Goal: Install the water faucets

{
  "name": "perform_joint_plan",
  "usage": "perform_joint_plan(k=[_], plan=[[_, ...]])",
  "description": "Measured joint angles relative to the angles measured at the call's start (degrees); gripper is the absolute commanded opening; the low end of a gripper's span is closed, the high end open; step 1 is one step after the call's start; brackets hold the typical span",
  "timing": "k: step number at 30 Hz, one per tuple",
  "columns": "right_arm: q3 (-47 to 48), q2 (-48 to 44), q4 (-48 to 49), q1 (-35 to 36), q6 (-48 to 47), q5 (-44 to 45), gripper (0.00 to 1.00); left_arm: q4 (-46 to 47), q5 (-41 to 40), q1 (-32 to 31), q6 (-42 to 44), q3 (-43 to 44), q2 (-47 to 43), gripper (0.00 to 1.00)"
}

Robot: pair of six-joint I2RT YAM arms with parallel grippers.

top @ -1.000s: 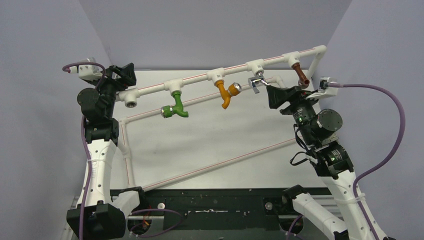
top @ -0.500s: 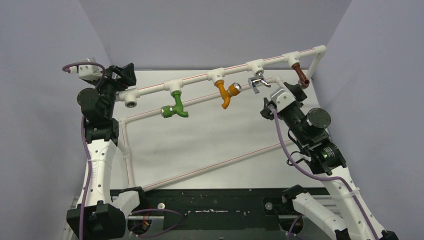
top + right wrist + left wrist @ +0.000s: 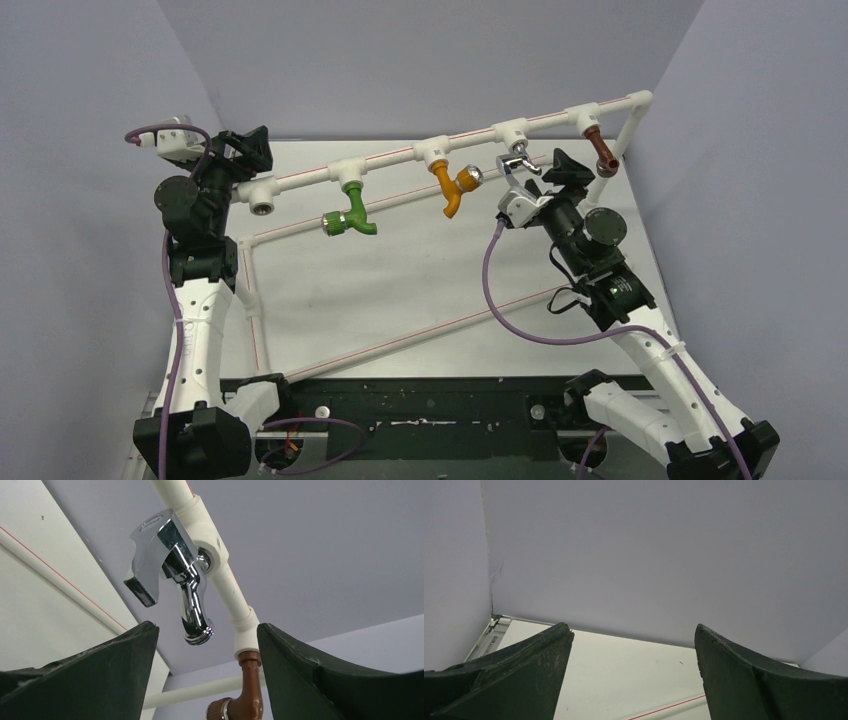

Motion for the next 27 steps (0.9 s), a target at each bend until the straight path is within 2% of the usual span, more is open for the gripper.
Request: perform_joint_plan(k=[9,19,22,27], plan=[[0.07,4.26,4.02,0.48,-6.62,-1.57,0.7,0.0,0.0,0.0,0.0,0.0,0.0,0.9],[1.64,6.19,6.64,1.9,-7.67,-3.19,0.6,0.0,0.02,0.07,0.0,0.0,0.02,0.9],[2.29,6.58,7.19,2.45,-7.61,-3.37,0.52,0.02,0.02,0.09,-0.02,0.02,0.07,0.9],[2.34,7.58,7.06,2.93,-6.88,-3.37,0.28,0.07,0.02,0.11,-0.02,0.07,0.13,0.9]])
